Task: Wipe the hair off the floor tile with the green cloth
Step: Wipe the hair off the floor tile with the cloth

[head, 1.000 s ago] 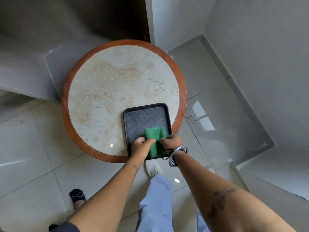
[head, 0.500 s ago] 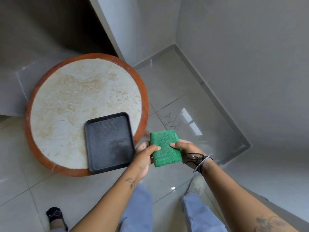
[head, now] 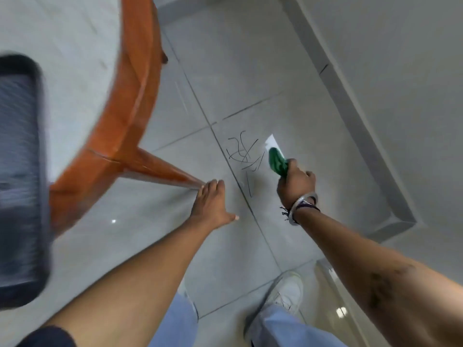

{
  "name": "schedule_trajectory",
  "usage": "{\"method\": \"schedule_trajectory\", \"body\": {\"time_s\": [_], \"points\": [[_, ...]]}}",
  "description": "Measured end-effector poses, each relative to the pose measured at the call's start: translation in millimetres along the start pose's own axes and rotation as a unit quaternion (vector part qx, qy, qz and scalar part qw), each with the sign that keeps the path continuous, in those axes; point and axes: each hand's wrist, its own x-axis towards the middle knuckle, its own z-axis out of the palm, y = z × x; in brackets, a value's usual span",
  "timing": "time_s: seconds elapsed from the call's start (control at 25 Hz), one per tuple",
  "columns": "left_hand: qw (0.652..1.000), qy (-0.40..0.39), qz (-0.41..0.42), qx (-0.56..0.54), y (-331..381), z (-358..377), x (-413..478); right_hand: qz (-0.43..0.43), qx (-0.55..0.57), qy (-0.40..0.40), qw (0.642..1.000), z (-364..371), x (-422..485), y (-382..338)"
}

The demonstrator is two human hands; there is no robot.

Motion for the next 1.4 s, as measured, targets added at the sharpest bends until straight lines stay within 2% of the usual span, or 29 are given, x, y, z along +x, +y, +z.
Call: {"method": "schedule_trajectory", "body": {"time_s": [0.04,0.08,0.16,0.2,0.24,0.36,0.4,0.56,0.68,0.8,0.88,0.96,1.04,1.16,1.4], "points": [[0.999,-0.010,0.002,0.030,-6.6,19.9,27.5,-0.046,-0.046,-0.042,0.997,35.8,10.4,4.4],[0.998,-0.024,-0.002,0.058,-14.0,42.4,54.5,-0.086,-0.100,-0.116,0.984,75.4,14.8,12.0],[0.993,-0.043,-0.005,0.114,-26.8,75.1,95.4,-0.153,-0.221,-0.249,0.931,140.7,-0.4,29.9],[0.990,-0.045,-0.007,0.133,-31.5,87.6,109.1,-0.172,-0.255,-0.263,0.915,164.8,-14.2,38.8],[0.988,-0.040,-0.013,0.146,-35.5,95.7,119.8,-0.181,-0.264,-0.240,0.917,179.5,-24.4,43.8],[0.979,-0.023,-0.025,0.200,-40.5,110.0,144.8,-0.167,-0.207,-0.128,0.956,188.6,-16.6,42.6],[0.974,-0.023,-0.027,0.223,-39.7,112.6,148.7,-0.173,-0.206,-0.114,0.956,189.1,-7.0,42.9],[0.965,-0.025,-0.048,0.255,-32.1,116.2,154.7,-0.181,-0.245,-0.150,0.941,191.0,-5.0,52.6],[0.956,-0.044,-0.057,0.284,-33.0,114.7,151.5,-0.243,-0.285,-0.212,0.903,185.3,-20.8,62.6],[0.945,-0.033,-0.073,0.318,-32.1,118.6,161.4,-0.281,-0.286,-0.189,0.896,164.7,23.9,67.0],[0.945,-0.032,-0.067,0.320,-34.0,120.6,163.0,-0.259,-0.277,-0.155,0.912,149.0,85.1,45.4],[0.943,-0.024,-0.064,0.325,-33.5,121.7,161.8,-0.184,-0.237,-0.132,0.945,135.5,143.4,12.6],[0.944,-0.022,-0.058,0.325,-35.7,120.6,160.7,-0.141,-0.235,-0.131,0.953,133.5,178.5,-14.9],[0.946,-0.022,-0.050,0.320,-38.4,118.9,159.1,-0.185,-0.268,-0.138,0.936,137.6,164.1,-8.3],[0.941,-0.028,-0.048,0.334,-37.9,117.0,160.0,-0.312,-0.303,-0.194,0.879,148.8,56.6,77.2]]}}
